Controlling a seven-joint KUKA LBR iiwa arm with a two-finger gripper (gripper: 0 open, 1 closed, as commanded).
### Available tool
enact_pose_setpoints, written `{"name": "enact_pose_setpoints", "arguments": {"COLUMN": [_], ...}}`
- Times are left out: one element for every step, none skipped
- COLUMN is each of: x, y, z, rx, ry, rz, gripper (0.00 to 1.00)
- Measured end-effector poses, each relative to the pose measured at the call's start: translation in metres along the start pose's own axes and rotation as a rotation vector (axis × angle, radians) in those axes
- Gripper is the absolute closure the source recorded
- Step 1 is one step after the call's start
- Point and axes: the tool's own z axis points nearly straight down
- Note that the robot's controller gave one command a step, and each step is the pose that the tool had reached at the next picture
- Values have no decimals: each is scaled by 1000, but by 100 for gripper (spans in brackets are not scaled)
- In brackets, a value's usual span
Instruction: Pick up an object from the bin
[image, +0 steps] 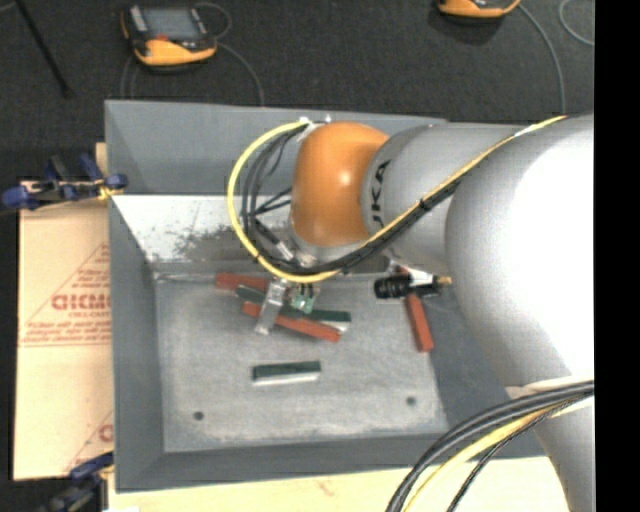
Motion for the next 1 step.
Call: {"name": "enact_pose_setpoints", "arguments": {"x": [1], "y": [-1], "z": [-23], "rx": [2], "ry": [3], "rz": [-1], "gripper": [100]}}
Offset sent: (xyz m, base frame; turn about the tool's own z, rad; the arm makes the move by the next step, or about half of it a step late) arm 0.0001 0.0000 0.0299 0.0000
